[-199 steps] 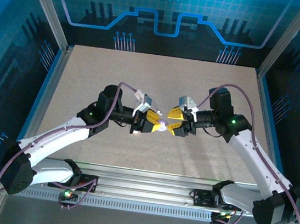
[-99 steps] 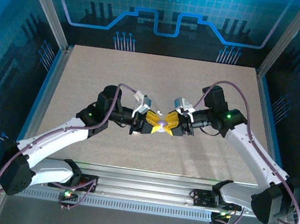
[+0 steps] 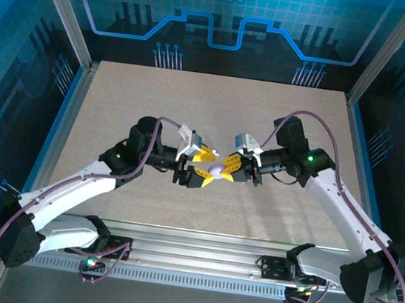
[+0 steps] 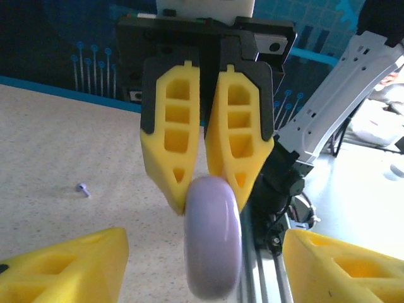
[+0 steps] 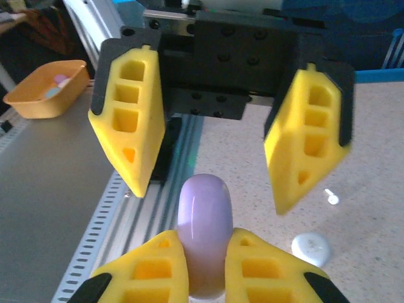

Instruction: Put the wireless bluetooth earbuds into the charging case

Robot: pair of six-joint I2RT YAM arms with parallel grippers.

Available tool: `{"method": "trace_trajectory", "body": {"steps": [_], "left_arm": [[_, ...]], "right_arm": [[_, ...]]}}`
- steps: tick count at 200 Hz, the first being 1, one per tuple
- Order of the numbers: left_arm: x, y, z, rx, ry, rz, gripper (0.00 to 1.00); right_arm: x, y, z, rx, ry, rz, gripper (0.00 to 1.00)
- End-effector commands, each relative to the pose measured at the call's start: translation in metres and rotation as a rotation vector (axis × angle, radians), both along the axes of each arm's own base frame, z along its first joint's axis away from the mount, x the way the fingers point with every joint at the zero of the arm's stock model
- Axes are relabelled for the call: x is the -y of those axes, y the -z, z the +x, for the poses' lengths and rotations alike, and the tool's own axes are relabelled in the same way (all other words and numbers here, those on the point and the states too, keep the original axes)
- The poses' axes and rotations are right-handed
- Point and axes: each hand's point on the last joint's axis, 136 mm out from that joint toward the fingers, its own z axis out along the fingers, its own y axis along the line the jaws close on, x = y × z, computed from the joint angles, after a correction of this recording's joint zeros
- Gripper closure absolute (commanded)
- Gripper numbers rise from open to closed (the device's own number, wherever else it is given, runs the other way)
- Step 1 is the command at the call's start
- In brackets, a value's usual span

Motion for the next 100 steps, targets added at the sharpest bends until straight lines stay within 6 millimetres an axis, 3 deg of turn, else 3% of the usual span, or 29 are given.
{"method": "trace_trajectory", "body": {"steps": [1, 65, 100], "left_arm": [[-0.008, 0.008, -0.008, 0.109, -0.011, 0.053, 0.33], [-0.005, 0.037, -0.013, 0.214, 0.007, 0.158, 0.37], [-0.002, 0.039, -0.016, 0.223, 0.025, 0.164, 0.37]], "right_arm": [[0.008, 0.001, 0.002, 0.067, 0.077, -0.025, 0.91], [0.008, 0.001, -0.01, 0.226, 0.073, -0.03, 0.9], [0.001, 0.004, -0.016, 0.226, 0.03, -0.046, 0.89]]}}
